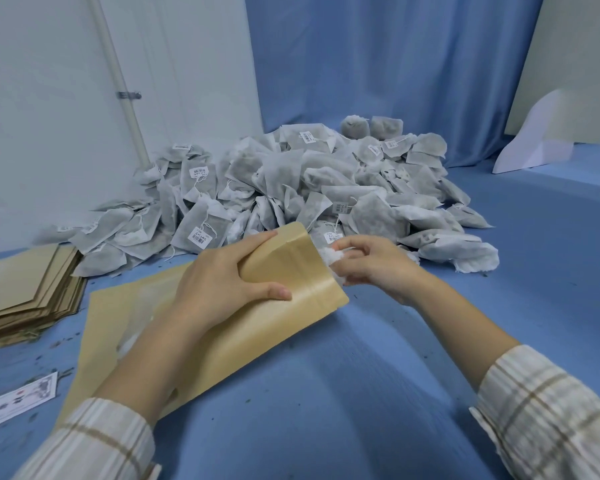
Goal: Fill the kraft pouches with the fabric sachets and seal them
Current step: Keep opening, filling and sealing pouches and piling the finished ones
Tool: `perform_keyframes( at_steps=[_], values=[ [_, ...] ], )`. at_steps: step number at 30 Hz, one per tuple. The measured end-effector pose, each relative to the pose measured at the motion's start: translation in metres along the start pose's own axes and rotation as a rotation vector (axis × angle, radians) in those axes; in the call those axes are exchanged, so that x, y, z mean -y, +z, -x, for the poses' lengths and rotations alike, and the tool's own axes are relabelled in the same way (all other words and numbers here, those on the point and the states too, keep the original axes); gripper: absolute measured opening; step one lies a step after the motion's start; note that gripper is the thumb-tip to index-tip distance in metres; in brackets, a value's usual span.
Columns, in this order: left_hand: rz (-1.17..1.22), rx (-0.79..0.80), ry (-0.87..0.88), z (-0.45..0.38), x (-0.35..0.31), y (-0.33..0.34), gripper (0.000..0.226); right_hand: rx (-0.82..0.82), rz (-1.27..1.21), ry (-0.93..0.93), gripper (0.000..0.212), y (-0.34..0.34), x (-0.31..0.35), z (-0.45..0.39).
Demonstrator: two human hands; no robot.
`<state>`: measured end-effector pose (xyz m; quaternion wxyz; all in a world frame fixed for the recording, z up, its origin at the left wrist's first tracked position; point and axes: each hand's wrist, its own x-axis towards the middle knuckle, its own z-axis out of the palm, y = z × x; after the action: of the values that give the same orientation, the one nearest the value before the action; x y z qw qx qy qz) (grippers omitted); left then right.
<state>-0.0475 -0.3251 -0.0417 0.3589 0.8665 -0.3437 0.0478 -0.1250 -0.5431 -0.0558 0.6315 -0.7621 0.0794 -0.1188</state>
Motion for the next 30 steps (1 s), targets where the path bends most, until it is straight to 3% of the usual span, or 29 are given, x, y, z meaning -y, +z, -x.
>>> perform_keyframes(
  at_steps=[3,7,9,13,16,19,20,22,24,27,30],
  values=[
    [-0.019,0.069,0.082,0.001,-0.008,0.009,0.085,0.077,0.191,-0.003,0.021,0.016,0.002,-0.011],
    [-0.025,0.105,0.124,-0.005,-0.011,0.017,0.081,0.142,0.134,0.29,0.024,0.031,0.006,-0.026],
    [-0.025,0.093,0.127,-0.01,-0.009,0.017,0.079,0.157,0.198,0.308,0.027,0.033,0.007,-0.036],
    [-0.065,0.049,0.107,-0.02,0.0,0.013,0.084,0.058,0.055,0.241,0.023,0.043,0.007,-0.061],
    [-0.122,0.024,0.063,-0.026,0.012,0.009,0.084,-0.11,0.097,0.002,0.03,0.04,-0.002,-0.069],
    [-0.129,-0.002,0.004,-0.03,0.023,0.008,0.084,-0.42,0.402,-0.122,0.009,0.028,-0.018,-0.076],
    [-0.123,0.0,-0.01,-0.032,0.025,0.008,0.085,-0.464,0.637,-0.065,0.019,0.025,-0.025,-0.081],
    [-0.117,0.015,-0.022,-0.035,0.027,0.009,0.087,-0.365,0.991,0.068,0.042,0.023,-0.041,-0.089],
    [-0.115,0.024,-0.025,-0.037,0.028,0.011,0.091,-0.304,1.092,0.074,0.05,0.027,-0.048,-0.092],
    [-0.115,0.026,-0.034,-0.038,0.029,0.011,0.094,-0.47,0.946,-0.094,0.045,0.031,-0.055,-0.091],
    [-0.106,0.01,-0.039,-0.038,0.03,0.008,0.092,-0.654,0.369,-0.11,0.036,0.029,-0.047,-0.079]
  ],
)
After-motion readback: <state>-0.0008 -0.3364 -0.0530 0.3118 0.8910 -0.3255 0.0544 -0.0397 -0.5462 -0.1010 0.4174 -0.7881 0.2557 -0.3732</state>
